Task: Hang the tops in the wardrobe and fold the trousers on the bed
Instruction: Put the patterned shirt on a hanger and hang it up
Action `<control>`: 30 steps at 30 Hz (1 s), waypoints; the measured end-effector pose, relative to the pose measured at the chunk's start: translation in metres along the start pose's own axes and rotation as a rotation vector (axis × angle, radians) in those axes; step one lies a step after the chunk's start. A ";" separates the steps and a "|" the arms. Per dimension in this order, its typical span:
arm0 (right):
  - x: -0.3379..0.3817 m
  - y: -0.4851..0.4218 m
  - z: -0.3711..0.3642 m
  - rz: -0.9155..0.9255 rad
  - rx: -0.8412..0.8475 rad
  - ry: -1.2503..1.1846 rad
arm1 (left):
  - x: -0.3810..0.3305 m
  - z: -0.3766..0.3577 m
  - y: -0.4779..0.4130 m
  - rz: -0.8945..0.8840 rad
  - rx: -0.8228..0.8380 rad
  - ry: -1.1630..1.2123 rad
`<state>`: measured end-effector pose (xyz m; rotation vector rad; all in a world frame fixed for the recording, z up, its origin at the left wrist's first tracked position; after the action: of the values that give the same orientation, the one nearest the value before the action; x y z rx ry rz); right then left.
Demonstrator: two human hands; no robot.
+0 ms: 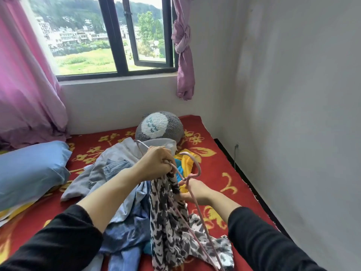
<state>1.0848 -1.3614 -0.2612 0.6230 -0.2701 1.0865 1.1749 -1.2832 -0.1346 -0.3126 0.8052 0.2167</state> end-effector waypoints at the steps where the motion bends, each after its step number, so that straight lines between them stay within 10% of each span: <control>1: 0.000 -0.006 -0.004 -0.011 -0.039 0.022 | -0.001 0.003 0.002 -0.006 -0.004 0.021; 11: -0.081 0.009 0.044 -0.406 -0.412 0.433 | 0.030 0.058 0.028 0.108 -0.234 0.158; 23: -0.117 0.013 0.049 -0.332 -0.507 -0.992 | 0.101 0.066 0.051 0.387 -0.465 0.399; 30: -0.160 0.008 0.037 -0.653 -0.582 -0.963 | 0.102 0.053 0.051 0.374 -0.412 0.250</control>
<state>1.0087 -1.4994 -0.3086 0.5970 -1.0851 -0.0096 1.2641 -1.2096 -0.1847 -0.5838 1.0633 0.7107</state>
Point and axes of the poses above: each hand's wrist, its own y-axis away from the middle knuckle, its own z-axis out of the back of the hand, x = y × z, the point moved 7 cm from there along -y, towards the middle knuckle, and after that the axes turned 12 degrees about y, right-handed, at the moved point
